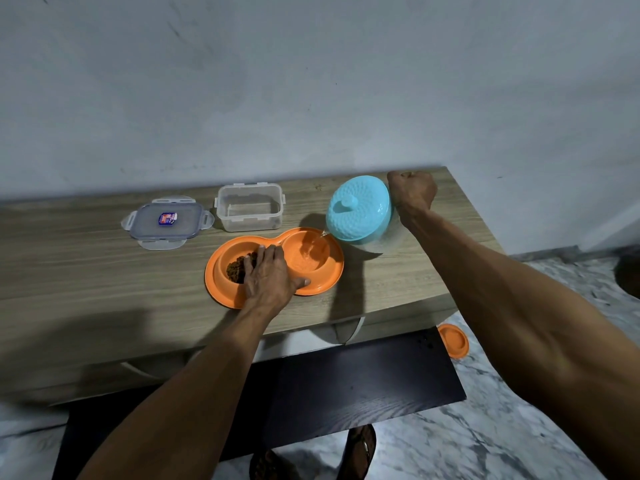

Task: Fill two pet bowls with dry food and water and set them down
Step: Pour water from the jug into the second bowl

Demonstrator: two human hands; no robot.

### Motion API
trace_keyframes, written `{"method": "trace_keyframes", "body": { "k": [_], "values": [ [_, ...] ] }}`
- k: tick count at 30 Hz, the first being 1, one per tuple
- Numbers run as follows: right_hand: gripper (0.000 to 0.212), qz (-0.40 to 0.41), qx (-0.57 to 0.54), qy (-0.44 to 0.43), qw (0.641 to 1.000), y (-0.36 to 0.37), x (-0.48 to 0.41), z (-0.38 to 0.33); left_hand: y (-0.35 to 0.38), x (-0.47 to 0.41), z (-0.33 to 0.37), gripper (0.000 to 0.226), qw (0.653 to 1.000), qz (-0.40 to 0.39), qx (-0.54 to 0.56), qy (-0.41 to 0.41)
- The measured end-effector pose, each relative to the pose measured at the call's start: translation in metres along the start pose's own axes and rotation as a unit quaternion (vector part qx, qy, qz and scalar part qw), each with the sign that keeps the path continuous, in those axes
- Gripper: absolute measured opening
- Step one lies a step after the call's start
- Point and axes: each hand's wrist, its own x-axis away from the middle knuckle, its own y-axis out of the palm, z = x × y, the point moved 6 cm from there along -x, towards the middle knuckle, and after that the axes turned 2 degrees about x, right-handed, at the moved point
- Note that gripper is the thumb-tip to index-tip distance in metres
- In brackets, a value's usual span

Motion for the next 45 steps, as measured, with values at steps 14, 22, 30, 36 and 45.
{"method": "trace_keyframes", "body": {
  "k": [14,22,30,36,45],
  "values": [
    [0.028,0.007,0.024,-0.024,0.999,-0.0012,0.0006,-0.006,-0.0006,0.0002,-0.0002,0.095,1.0,0.001,0.002,0.001],
    [0.026,0.005,0.032,-0.036,0.999,-0.0017,0.0009,-0.0096,-0.0014,0.0005,0.0005,0.094,1.0,0.0,0.005,-0.002],
    [0.034,-0.003,0.009,-0.029,1.0,-0.002,-0.0011,-0.009,-0.001,0.0001,0.0007,0.094,1.0,-0.001,0.009,-0.003],
    [0.036,-0.007,0.002,-0.027,1.0,-0.0006,-0.0023,-0.0081,-0.0012,0.0005,0.0012,0.095,1.0,0.0,0.006,-0.004],
    [0.032,-0.011,0.001,-0.023,1.0,0.0001,-0.0033,-0.0059,0.0003,0.0,0.0006,0.092,1.0,0.002,-0.002,0.0]
  ]
}}
